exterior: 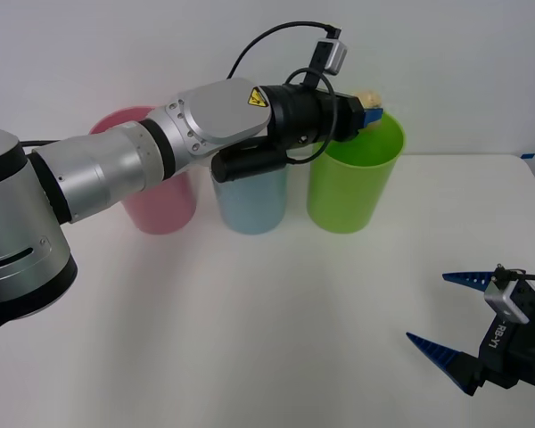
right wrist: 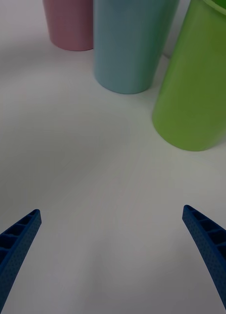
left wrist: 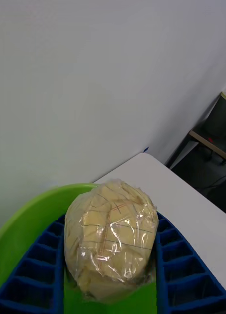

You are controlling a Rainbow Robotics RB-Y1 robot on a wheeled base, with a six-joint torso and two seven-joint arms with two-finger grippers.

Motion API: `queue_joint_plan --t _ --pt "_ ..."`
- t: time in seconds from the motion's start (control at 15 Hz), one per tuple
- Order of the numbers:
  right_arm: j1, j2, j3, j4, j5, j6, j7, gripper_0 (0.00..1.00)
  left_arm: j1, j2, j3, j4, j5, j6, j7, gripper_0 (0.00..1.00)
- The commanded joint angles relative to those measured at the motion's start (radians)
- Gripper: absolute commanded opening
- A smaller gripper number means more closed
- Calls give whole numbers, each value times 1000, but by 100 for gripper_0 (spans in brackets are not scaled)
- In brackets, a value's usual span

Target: Put cans in the blue bin and PET bottles in the pink bin and trash in the green bin.

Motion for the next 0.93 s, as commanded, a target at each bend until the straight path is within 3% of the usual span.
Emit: queue_joint_plan --t 0.07,0.8,0.93 --pt "0 0 0 0 0 0 0 100 -7 -13 0 18 -2 1 0 100" --pt "0 0 0 0 0 0 0 100 -8 -12 2 1 -9 38 -14 100" --pt "0 0 0 0 0 0 0 100 -18 1 55 -26 1 36 -29 100"
